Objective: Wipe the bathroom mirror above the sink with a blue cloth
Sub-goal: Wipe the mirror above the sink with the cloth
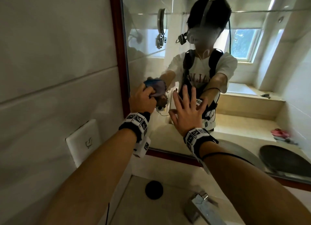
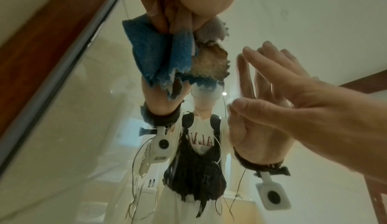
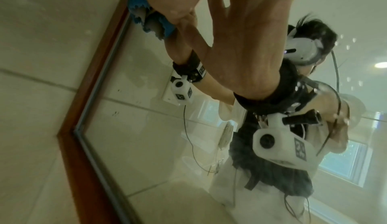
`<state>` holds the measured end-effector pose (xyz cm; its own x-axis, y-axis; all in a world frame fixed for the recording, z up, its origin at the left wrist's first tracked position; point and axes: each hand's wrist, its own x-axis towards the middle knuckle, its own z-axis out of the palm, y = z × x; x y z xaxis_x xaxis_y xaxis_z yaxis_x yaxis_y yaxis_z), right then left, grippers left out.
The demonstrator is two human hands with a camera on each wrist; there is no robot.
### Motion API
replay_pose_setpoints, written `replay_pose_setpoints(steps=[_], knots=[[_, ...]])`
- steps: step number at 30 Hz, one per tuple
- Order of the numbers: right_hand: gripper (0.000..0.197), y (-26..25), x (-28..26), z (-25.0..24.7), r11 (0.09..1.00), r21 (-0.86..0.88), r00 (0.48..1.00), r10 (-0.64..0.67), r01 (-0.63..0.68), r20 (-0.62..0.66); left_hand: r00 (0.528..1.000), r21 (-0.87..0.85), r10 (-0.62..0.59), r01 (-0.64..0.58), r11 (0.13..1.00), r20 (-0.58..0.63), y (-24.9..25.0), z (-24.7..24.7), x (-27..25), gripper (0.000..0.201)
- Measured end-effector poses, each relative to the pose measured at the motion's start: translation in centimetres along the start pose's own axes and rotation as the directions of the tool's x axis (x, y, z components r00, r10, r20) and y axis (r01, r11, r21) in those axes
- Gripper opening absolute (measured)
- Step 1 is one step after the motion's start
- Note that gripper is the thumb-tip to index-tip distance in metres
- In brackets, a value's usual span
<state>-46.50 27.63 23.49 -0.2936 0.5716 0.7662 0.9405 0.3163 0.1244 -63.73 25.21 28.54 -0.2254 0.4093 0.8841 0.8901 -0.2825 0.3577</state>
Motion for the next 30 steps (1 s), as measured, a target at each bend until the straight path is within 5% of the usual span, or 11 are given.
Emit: replay_pose_setpoints(steps=[12, 30], knots=[[0.089, -0.8, -4.6, 2.8, 1.000, -0.027, 0.996, -0.005, 0.007, 0.091, 0.994, 0.051, 0.021, -0.026, 0.998, 0.105, -2.2, 1.9, -7.1, 0.008], [0.076, -1.4, -6.2, 4.5, 0.998, -0.056, 0.998, -0.011, 0.015, 0.070, 0.976, 0.030, 0.053, -0.060, 0.998, 0.209, -4.9, 4.0, -13.8, 0.009]])
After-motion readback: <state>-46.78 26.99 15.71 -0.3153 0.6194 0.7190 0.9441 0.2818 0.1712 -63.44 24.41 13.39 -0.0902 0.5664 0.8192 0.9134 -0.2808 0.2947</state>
